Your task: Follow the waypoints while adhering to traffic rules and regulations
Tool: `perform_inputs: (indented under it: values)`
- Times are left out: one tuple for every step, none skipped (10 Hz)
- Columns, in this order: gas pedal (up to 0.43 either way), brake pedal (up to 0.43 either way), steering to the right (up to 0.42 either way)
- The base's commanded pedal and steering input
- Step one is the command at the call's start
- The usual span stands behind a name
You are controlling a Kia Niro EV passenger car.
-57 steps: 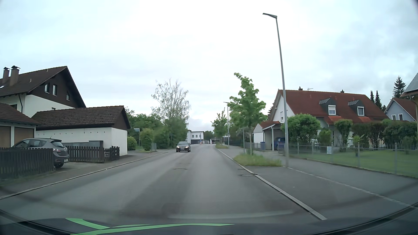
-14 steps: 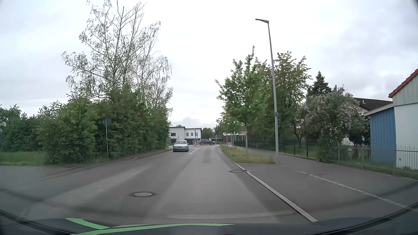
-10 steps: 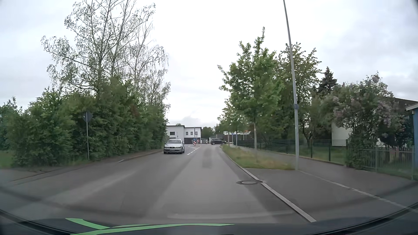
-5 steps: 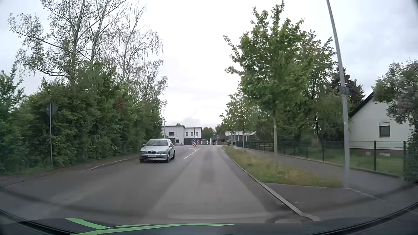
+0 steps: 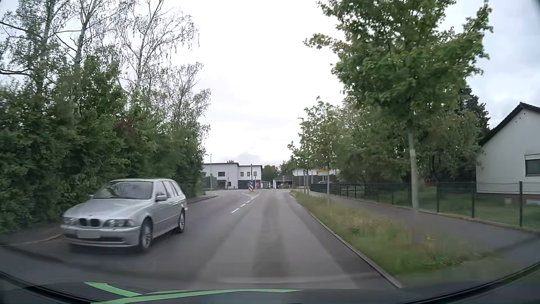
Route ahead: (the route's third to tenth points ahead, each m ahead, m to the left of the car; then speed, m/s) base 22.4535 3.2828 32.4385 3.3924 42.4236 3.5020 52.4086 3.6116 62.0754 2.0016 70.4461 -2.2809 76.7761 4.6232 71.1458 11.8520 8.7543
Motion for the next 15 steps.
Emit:
perform_inputs:
  values:
    - [0.098, 0.000, -0.004]
    - [0.087, 0.000, -0.004]
    - [0.087, 0.000, -0.003]
    - [0.079, 0.000, 0.000]
    - [0.067, 0.000, 0.003]
    - [0.067, 0.000, 0.005]
    - [0.047, 0.000, 0.006]
    - [0.008, 0.000, 0.006]
    - [0.000, 0.000, 0.005]
    - [0.000, 0.000, 0.005]
    - [0.000, 0.000, 0.005]
    - [0.000, 0.000, 0.005]
    - [0.000, 0.000, 0.005]
    - [0.000, 0.000, 0.005]
    - [0.000, 0.000, 0.005]
